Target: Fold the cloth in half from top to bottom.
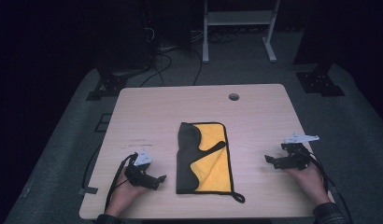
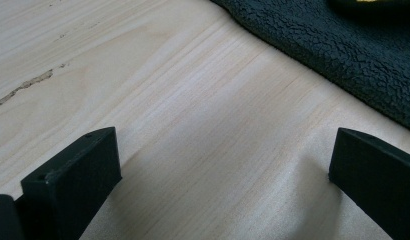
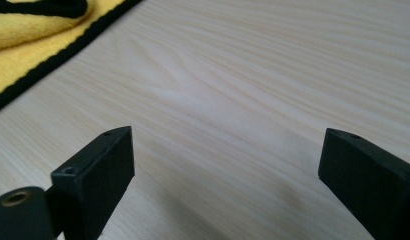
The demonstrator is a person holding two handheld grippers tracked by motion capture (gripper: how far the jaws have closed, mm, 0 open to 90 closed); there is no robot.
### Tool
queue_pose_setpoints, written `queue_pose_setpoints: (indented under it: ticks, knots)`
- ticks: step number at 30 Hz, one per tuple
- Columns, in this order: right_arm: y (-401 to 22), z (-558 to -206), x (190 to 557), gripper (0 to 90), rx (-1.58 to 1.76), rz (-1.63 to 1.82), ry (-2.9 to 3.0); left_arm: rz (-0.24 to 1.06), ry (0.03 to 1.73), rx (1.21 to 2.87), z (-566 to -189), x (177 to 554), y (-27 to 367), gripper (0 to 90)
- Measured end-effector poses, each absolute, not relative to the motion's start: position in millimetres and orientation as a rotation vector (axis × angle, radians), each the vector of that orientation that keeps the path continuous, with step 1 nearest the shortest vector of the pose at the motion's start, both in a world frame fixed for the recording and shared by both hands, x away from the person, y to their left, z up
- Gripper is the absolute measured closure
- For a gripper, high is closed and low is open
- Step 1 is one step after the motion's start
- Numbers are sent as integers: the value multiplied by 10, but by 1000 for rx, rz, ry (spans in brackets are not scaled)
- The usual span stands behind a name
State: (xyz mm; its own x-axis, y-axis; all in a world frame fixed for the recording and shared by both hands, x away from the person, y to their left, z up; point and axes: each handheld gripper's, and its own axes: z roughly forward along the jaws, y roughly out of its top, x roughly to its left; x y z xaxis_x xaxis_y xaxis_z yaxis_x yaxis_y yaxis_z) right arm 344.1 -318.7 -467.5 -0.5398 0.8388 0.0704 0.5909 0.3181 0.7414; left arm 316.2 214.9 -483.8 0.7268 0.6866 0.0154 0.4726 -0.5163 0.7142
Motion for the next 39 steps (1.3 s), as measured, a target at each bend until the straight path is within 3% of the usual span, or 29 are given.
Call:
queue_pose_setpoints:
  ticks: [14, 39]
  knots:
    - [-2809, -4415, 3599, 84, 1166, 1180, 2332, 390, 881, 2214, -4837, 3165, 2154, 0]
    - [-1915, -4283, 3884, 348, 933, 1351, 2458, 390, 881, 2214, -4837, 3165, 2155, 0]
